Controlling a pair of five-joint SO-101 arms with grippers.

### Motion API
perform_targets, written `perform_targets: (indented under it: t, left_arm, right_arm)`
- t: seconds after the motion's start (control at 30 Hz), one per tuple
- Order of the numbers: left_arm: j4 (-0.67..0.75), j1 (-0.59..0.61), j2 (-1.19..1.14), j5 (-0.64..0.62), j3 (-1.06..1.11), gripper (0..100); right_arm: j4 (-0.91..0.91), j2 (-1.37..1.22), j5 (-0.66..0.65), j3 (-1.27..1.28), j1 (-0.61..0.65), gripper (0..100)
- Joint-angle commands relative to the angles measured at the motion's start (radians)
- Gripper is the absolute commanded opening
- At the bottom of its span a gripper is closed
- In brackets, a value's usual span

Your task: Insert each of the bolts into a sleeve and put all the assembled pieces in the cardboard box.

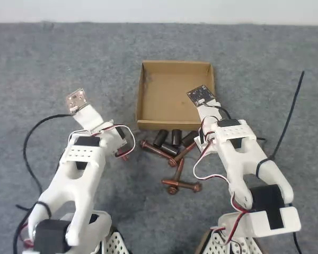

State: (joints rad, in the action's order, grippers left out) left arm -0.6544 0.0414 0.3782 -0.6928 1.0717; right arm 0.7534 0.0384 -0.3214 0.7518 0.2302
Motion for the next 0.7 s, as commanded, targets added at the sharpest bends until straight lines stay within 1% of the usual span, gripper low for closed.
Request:
perform_targets:
  t: [0.0, 0.2, 0.4, 0.67]
  left_arm:
    - [0.025, 0.008, -0.021, 0.138, -0.108, 1]
    - [0.023, 0.000, -0.140, 0.296, -0.200, 1]
    - [-0.068, 0.000, -0.184, 0.422, -0.289, 1]
    - [-0.041, 0.000, -0.187, 0.437, -0.266, 1]
  right_arm:
    - [0.001, 0.008, 0.002, -0.046, -0.007, 0.6]
    - [0.001, 0.008, 0.003, -0.046, -0.007, 0.6]
    - [0.001, 0.007, 0.003, -0.044, 0.007, 0.6]
    - [0.001, 0.007, 0.005, -0.044, 0.004, 0.6]
